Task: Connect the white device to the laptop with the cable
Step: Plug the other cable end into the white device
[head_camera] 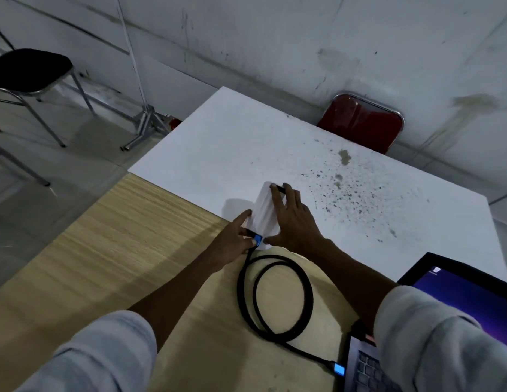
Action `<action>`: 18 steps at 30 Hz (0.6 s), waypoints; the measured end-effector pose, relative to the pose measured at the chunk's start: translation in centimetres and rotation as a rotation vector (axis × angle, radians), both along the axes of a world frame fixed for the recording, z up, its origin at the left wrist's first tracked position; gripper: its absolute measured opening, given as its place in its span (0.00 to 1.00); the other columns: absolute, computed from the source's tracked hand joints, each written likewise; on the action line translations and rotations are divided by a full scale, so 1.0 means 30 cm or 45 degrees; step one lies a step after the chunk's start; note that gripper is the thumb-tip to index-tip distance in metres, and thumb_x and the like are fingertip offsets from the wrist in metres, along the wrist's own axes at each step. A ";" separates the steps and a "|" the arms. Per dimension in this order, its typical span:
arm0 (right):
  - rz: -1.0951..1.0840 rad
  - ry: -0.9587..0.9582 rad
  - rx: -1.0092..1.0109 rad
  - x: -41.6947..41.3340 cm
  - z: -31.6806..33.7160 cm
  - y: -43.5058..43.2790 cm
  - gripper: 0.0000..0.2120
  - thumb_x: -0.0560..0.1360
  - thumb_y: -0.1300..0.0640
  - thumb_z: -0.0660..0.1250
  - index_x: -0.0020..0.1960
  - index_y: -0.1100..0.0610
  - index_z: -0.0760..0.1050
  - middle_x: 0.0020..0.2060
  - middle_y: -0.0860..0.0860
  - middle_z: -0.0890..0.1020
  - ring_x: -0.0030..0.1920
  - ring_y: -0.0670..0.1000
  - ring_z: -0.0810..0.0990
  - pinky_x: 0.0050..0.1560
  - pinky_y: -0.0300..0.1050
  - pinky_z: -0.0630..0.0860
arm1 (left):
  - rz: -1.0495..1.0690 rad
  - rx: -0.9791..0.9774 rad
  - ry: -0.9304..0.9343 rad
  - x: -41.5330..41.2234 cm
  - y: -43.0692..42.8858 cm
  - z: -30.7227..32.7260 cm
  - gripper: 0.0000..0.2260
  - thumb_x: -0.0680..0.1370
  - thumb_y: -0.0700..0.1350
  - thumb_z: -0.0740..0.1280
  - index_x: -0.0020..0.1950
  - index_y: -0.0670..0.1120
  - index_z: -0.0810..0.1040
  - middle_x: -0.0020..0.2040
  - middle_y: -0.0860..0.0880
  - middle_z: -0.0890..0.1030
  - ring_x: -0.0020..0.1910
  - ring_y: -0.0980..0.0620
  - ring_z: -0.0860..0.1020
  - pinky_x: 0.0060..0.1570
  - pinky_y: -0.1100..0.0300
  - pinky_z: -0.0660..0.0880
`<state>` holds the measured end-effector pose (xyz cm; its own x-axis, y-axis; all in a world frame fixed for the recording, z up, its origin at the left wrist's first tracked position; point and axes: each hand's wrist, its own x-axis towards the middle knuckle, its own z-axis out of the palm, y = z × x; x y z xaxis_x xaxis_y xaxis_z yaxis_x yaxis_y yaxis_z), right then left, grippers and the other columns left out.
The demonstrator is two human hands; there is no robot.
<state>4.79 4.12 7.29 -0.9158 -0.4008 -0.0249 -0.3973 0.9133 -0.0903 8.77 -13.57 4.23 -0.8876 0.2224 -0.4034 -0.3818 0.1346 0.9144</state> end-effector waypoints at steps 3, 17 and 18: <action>-0.043 -0.024 0.005 -0.012 -0.025 0.005 0.63 0.57 0.37 0.78 0.77 0.60 0.46 0.74 0.65 0.57 0.71 0.66 0.60 0.61 0.62 0.73 | -0.001 0.000 -0.032 -0.020 0.016 -0.021 0.34 0.76 0.35 0.69 0.77 0.54 0.59 0.59 0.42 0.78 0.54 0.46 0.80 0.54 0.53 0.80; -0.116 -0.065 -0.085 0.000 -0.104 0.031 0.68 0.58 0.37 0.78 0.77 0.57 0.34 0.78 0.62 0.45 0.77 0.66 0.46 0.73 0.63 0.60 | -0.024 -0.112 0.005 -0.055 0.027 -0.058 0.33 0.74 0.35 0.71 0.73 0.57 0.63 0.54 0.42 0.79 0.50 0.47 0.81 0.51 0.50 0.81; -0.126 -0.072 -0.090 0.003 -0.104 0.031 0.67 0.58 0.38 0.78 0.77 0.58 0.34 0.78 0.62 0.44 0.77 0.66 0.45 0.74 0.63 0.59 | -0.022 -0.128 0.007 -0.054 0.029 -0.059 0.34 0.74 0.35 0.71 0.74 0.57 0.63 0.54 0.42 0.80 0.50 0.47 0.81 0.51 0.50 0.82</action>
